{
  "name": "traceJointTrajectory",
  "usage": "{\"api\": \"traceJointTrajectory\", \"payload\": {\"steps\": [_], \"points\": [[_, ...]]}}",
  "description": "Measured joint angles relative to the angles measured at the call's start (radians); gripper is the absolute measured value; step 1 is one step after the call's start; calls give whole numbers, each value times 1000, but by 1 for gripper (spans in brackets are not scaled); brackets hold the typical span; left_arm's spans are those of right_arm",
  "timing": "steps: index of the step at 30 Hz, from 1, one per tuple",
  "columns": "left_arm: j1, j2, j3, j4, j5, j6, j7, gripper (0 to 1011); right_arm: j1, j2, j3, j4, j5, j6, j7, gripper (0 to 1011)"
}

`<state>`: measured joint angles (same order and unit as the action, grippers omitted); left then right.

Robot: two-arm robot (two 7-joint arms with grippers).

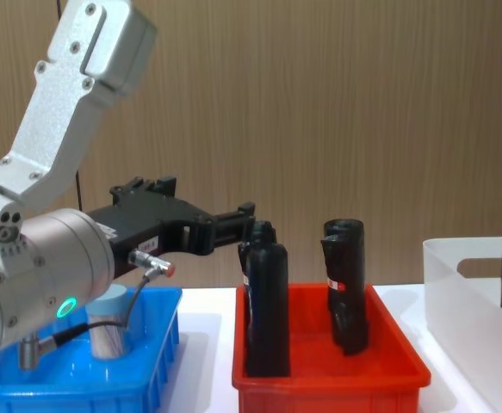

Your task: Pick the cotton swabs from the blue box and place them into the white box.

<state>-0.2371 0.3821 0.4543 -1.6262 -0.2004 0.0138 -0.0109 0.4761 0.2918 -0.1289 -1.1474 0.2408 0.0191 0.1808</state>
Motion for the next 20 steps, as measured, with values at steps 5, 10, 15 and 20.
{"api": "traceJointTrajectory", "payload": {"steps": [5,10,15,20], "points": [[0,0,0,0,0,0,0,1004,0,0,2,4,2,-6,0,1001],[0,0,0,0,0,0,0,1004,-2,0,3,7,5,-10,0,1002],[0,0,0,0,0,0,0,1004,-3,1,4,8,6,-12,0,1002],[0,0,0,0,0,0,0,1004,-4,1,4,9,7,-14,0,1002]]}}
